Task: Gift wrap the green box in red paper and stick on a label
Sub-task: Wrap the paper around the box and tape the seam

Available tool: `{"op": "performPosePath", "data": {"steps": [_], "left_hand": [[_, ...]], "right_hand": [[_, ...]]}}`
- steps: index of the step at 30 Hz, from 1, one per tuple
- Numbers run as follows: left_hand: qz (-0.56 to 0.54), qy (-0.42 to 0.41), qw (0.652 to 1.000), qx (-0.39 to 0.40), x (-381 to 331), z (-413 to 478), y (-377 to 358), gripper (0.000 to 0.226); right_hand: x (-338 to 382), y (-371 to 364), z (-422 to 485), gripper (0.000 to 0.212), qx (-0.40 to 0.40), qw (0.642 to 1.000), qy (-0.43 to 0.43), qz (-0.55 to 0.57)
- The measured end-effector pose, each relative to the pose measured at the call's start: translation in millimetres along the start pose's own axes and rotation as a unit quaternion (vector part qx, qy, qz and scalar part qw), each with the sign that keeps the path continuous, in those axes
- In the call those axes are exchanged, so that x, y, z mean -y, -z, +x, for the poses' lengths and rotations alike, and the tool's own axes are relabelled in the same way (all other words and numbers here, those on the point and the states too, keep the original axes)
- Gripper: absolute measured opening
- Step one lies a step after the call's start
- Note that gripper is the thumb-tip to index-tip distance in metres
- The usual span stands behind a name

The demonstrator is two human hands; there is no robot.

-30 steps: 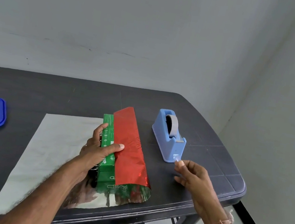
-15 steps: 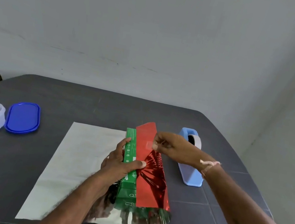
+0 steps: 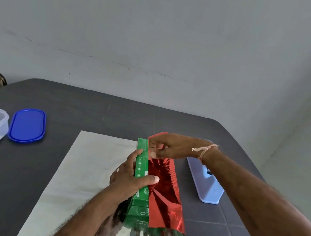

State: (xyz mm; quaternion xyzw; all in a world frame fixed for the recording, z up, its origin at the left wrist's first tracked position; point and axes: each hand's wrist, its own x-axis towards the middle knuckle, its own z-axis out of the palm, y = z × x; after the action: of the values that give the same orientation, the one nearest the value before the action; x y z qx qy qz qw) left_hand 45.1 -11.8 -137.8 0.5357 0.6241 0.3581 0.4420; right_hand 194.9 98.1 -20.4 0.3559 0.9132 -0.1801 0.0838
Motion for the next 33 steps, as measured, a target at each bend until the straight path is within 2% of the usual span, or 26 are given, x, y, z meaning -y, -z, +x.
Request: {"op": "performPosePath", "data": {"steps": [5,12,20,25,33], "left_hand": [[0.009,-0.005,1.0,-0.003,0,2,0,0.117],[0.01,-0.004,1.0,-0.003,1,1,0,0.112],[0.006,-0.012,1.0,-0.006,1,2,0,0.112],[-0.005,-0.01,1.0,-0.007,3,2,0,0.116],[0.0,-0.011,1.0,-0.007,1,1,0,0.111]], "right_hand": [[4,-1,7,0.022,0.016,1.0,-0.015,-0.005],[12,0,6,0.017,0.04,0.998,-0.045,-0.008],[19,-12,11,0.037,0.02,0.996,-0.069,-0.057],[23,-18,14,0.033,-0.015,0.988,-0.067,-0.139],[38,-16,11,0.049,-0.069,0.961,-0.079,-0.258]]}}
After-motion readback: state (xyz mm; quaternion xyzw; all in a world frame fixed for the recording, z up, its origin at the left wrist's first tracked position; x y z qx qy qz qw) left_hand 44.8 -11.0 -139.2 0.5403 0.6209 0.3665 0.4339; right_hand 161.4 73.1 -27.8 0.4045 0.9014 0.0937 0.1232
